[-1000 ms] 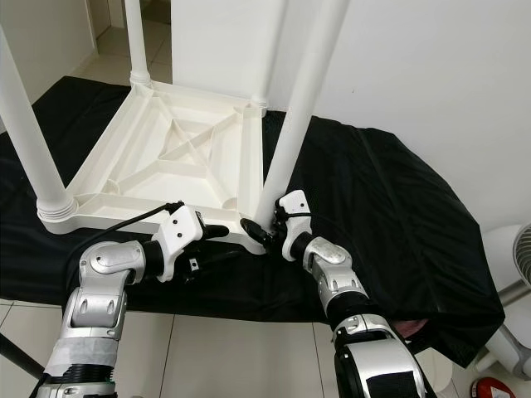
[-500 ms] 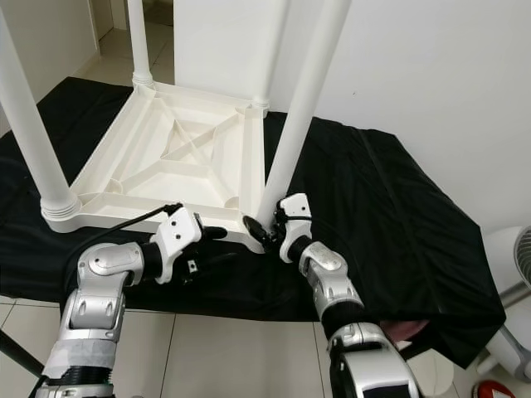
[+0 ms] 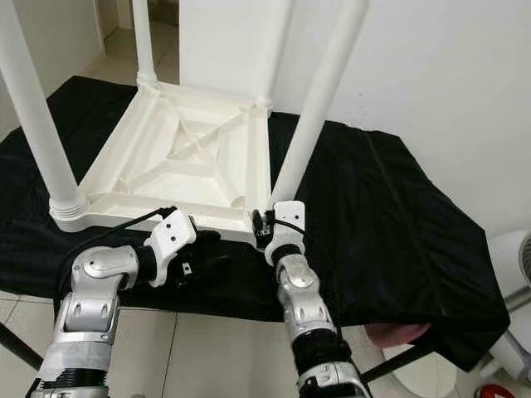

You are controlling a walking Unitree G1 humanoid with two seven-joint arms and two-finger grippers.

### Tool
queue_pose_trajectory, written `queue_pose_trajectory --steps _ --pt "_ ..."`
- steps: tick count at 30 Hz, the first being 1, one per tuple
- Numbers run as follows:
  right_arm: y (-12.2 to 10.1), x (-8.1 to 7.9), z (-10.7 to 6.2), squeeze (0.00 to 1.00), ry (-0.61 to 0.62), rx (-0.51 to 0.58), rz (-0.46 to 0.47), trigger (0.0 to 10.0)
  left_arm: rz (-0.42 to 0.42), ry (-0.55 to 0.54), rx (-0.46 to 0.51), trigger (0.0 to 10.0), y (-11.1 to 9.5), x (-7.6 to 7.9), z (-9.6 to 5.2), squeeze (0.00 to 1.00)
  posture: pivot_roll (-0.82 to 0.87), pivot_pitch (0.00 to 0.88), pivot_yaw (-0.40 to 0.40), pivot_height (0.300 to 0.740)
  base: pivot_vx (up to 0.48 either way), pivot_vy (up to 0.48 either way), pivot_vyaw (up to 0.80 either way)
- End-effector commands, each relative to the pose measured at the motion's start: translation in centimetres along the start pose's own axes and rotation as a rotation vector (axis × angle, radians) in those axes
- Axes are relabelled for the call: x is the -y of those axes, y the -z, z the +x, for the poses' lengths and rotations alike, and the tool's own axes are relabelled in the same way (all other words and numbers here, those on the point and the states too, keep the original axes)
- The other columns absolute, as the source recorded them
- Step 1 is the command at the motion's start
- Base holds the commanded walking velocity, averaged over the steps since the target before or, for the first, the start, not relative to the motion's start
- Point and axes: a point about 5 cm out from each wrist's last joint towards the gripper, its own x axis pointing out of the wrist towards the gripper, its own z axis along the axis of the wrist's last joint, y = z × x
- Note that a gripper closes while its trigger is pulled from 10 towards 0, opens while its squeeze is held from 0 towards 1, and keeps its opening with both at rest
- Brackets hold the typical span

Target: Building children table

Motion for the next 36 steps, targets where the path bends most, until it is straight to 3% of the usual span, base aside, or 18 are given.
queue_pose_trajectory --steps 1,11,12,13,14,23,24,25,26,27,29,31,33,36 --pt "0.7 1.2 -0.5 0.0 0.059 -0.039 -0.018 10.0 -0.009 -0.32 -0.007 10.0 0.1 -1.4 0.1 0.0 0.09 0.0 -0.176 0.74 0.0 0.0 0.0" --pt "0.5 1.3 -2.2 0.0 0.081 -0.079 -0.037 10.0 -0.001 -0.322 -0.014 10.0 0.1 -1.5 0.0 0.0 0.09 0.0 -0.178 0.74 0.0 0.0 0.0" --pt "0.4 1.3 -2.3 0.12 0.086 -0.082 -0.039 10.0 0.0 -0.323 -0.014 10.0 0.1 -1.6 0.0 0.0 0.09 0.0 -0.178 0.74 0.0 0.0 0.0" --pt "0.4 1.3 -2.3 0.12 0.086 -0.082 -0.039 10.0 0.0 -0.323 -0.014 10.0 0.1 -1.6 0.0 0.0 0.09 0.0 -0.178 0.74 0.0 0.0 0.0" --pt "0.2 1.3 -2.3 1.0 0.073 -0.071 -0.024 10.0 -0.001 -0.325 -0.015 10.0 0.1 -1.6 0.0 0.0 0.09 0.0 -0.182 0.74 0.0 0.0 0.0" --pt "-0.6 1.6 -1.9 1.0 0.007 -0.025 -0.019 10.0 -0.001 -0.324 -0.014 10.0 0.1 -1.6 0.0 0.0 0.08 0.0 -0.177 0.74 0.0 0.0 0.0" --pt "-1.0 2.0 -1.4 0.99 -0.077 -0.012 -0.013 10.0 0.0 -0.321 -0.013 10.0 0.1 -1.6 0.1 0.0 0.08 0.0 -0.174 0.74 0.0 0.0 0.0" --pt "-1.4 2.5 -0.8 0.0 -0.217 0.004 -0.044 10.0 0.001 -0.317 -0.011 10.0 0.0 -1.5 0.2 0.0 0.08 0.0 -0.168 0.74 0.0 0.0 0.0" --pt "-1.4 2.5 -0.8 0.0 -0.217 0.004 -0.044 10.0 0.001 -0.317 -0.011 10.0 0.0 -1.5 0.2 0.0 0.08 0.0 -0.168 0.74 0.0 0.0 0.0" --pt "-1.5 2.9 -0.3 0.0 -0.329 0.006 -0.069 10.0 0.001 -0.312 -0.01 10.0 0.0 -1.5 0.3 0.0 0.08 0.0 -0.164 0.74 0.0 0.0 0.0" --pt "-1.5 2.9 -0.3 0.0 -0.329 0.006 -0.069 10.0 0.001 -0.312 -0.01 10.0 0.0 -1.5 0.3 0.0 0.08 0.0 -0.164 0.74 0.0 0.0 0.0" --pt "-1.5 3.4 0.5 0.0 -0.464 0.012 -0.115 10.0 0.002 -0.306 -0.008 10.0 -0.1 -1.5 0.4 0.0 0.07 0.0 -0.155 0.74 0.0 0.0 0.0" --pt "-1.5 3.4 0.5 0.0 -0.464 0.012 -0.115 10.0 0.002 -0.306 -0.008 10.0 -0.1 -1.5 0.4 0.0 0.07 0.0 -0.155 0.74 0.0 0.0 0.0" --pt "-1.5 3.2 1.4 0.0 -0.558 -0.012 -0.127 10.0 0.006 -0.303 -0.006 10.0 -0.3 -1.6 0.5 0.0 0.08 0.0 -0.149 0.74 0.0 0.0 0.0"
